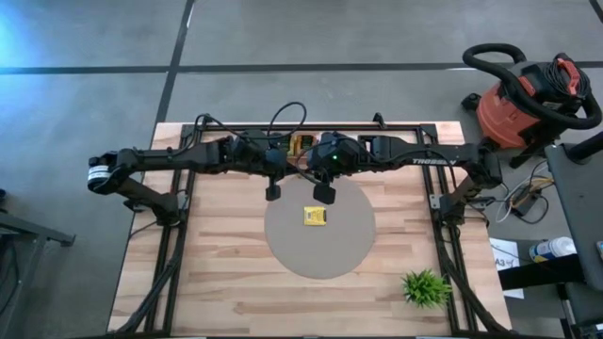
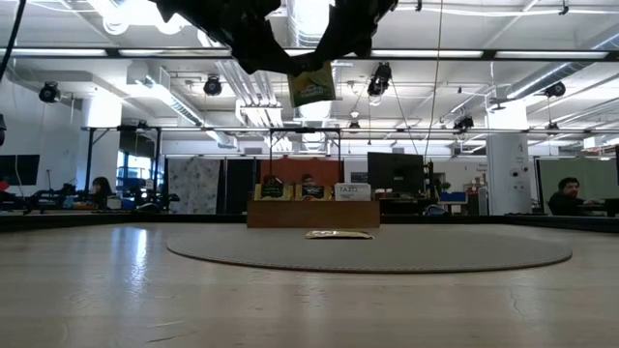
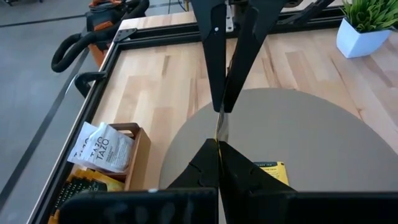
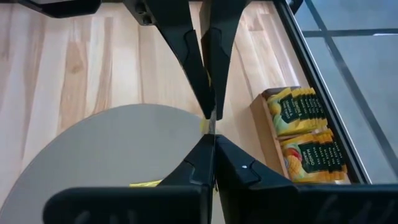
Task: Pick & Place Tea
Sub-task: Put the left yellow tea bag into the left compartment of the wooden organizer
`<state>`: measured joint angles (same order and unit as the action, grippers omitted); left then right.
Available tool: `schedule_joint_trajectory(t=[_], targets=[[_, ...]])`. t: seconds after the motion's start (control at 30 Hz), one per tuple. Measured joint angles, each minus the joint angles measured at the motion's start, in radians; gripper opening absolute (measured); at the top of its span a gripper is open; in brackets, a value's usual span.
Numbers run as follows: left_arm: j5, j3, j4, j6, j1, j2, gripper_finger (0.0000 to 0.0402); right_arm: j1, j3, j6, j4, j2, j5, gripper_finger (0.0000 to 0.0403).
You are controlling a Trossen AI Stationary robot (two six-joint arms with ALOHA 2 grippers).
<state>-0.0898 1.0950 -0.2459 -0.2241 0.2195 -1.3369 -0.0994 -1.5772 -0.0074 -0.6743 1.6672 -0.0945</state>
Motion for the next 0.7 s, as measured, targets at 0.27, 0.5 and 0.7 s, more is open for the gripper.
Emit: schedule_joint_trajectory(t=[0.27, 0.5, 0.7], targets=[[0.004, 0.0, 0.0, 0.042, 0.0, 0.0, 0.0, -0.003, 0.002, 0.027, 0.0, 0.0, -0.008, 0.0008], [0.066, -0.003, 0.0, 0.092, -0.001, 0.005, 0.0001, -0.022, 0.002, 0.061, 0.001, 0.0, -0.011, 0.0008], [0.111, -0.003, 0.0, 0.139, -0.001, 0.012, 0.0001, -0.043, 0.002, 0.08, 0.002, 0.0, -0.01, 0.0008]])
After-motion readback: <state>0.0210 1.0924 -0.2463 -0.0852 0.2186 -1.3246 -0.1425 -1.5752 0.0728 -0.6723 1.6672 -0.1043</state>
